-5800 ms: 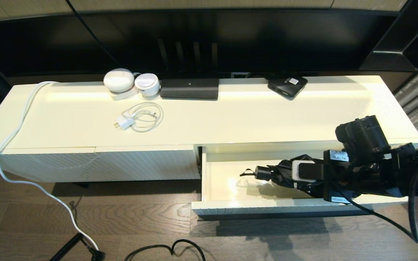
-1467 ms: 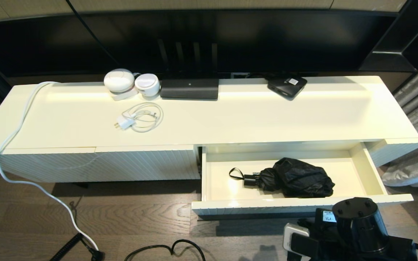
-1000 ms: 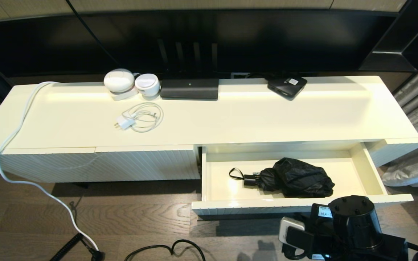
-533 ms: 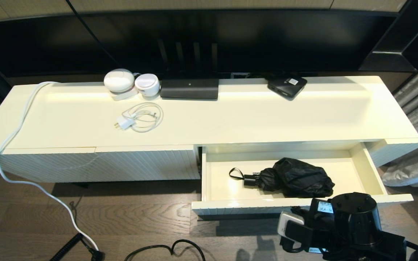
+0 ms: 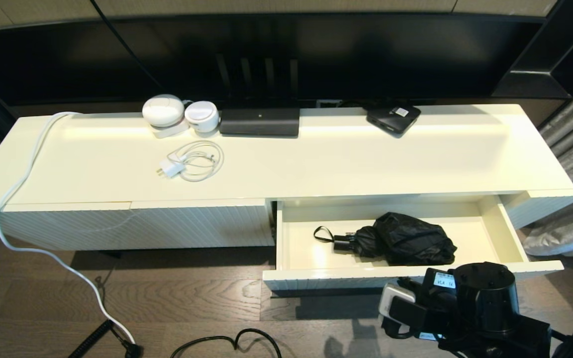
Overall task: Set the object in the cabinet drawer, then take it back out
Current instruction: Close the drawer
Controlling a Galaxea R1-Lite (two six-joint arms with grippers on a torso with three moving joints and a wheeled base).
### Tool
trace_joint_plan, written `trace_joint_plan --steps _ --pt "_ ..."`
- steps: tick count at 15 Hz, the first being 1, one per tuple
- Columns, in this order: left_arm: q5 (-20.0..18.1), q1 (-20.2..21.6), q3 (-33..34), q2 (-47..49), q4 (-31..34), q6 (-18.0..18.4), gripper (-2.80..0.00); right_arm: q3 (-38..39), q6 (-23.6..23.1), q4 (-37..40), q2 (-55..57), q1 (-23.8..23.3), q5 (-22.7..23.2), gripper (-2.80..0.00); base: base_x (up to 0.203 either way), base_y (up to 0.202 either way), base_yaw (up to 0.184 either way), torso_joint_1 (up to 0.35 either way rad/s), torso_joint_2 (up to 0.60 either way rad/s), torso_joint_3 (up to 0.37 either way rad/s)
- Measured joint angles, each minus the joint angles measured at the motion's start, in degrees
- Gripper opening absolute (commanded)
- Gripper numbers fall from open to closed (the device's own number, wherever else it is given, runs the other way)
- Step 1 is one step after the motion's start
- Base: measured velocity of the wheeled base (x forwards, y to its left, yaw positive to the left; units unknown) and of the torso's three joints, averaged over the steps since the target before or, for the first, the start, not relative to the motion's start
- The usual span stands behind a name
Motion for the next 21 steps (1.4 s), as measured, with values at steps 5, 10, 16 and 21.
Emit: trace_joint_plan --steps 5,10,16,21 --pt "0.0 0.0 0.0 0.0 0.0 0.1 -2.8 -1.4 -0.5 -4.0 2.7 -1.2 0.4 -2.8 0.0 0.0 0.0 0.0 0.0 0.0" --pt "0.0 0.0 0.0 0.0 0.0 0.0 -2.8 -2.9 -0.7 -4.1 3.5 -2.5 1.5 -2.8 0.0 0.0 0.0 0.0 0.0 0.0" --pt "0.0 0.0 0.0 0.0 0.0 0.0 -2.8 -5.7 -2.1 -3.9 3.8 -3.8 2.3 -2.8 0.0 0.0 0.0 0.0 0.0 0.0" --pt "0.0 0.0 0.0 0.0 0.0 0.0 -2.8 -9.1 -2.8 -4.2 4.7 -5.1 3.3 -2.8 0.0 0.0 0.0 0.0 0.0 0.0"
